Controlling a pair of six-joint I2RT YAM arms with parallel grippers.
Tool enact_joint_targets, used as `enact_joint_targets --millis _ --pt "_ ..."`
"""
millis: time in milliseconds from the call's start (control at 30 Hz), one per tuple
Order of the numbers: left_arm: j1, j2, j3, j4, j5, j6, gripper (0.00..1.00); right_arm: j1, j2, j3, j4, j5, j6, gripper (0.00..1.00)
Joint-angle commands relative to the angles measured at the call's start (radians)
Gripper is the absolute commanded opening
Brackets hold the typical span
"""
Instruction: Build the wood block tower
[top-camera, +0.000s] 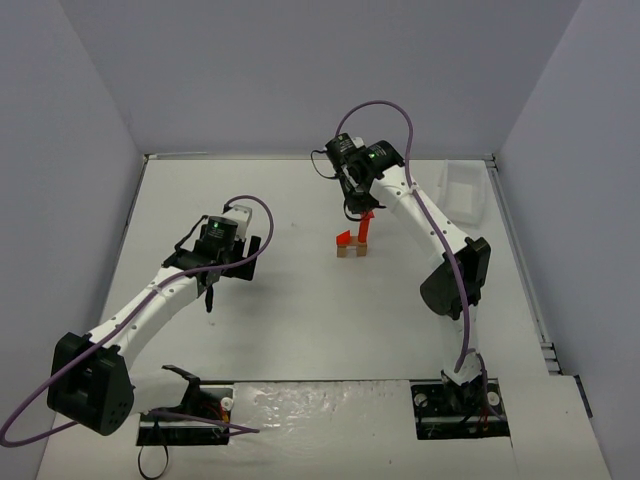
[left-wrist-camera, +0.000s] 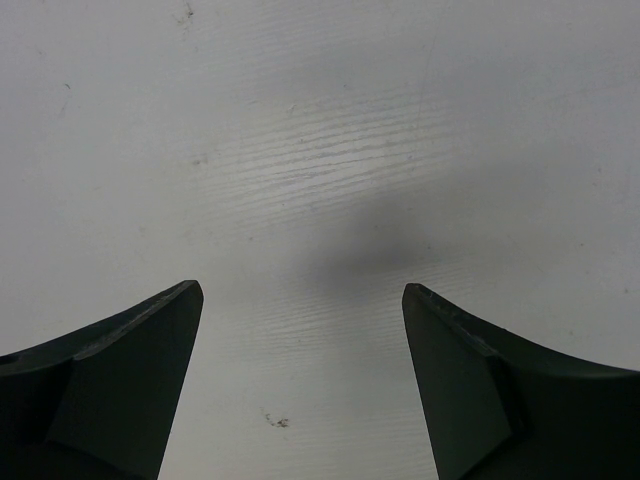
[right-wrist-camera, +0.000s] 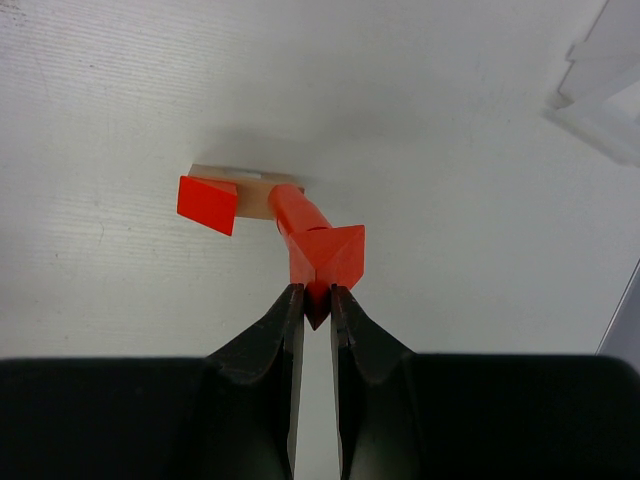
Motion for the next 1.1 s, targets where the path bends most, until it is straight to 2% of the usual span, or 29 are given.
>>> enact_joint_targets --millis 0,1067 --pt "0.005 -0.015 0.021 0.038 -0.014 -0.013 0.78 0.010 -0.031 -0.003 -0.013 0.036 0.014 0.00" --pt "0.004 -0.019 0.023 0.031 -0.025 -0.017 0.78 0.028 -0.033 0.004 -0.012 0.070 0.032 0.00"
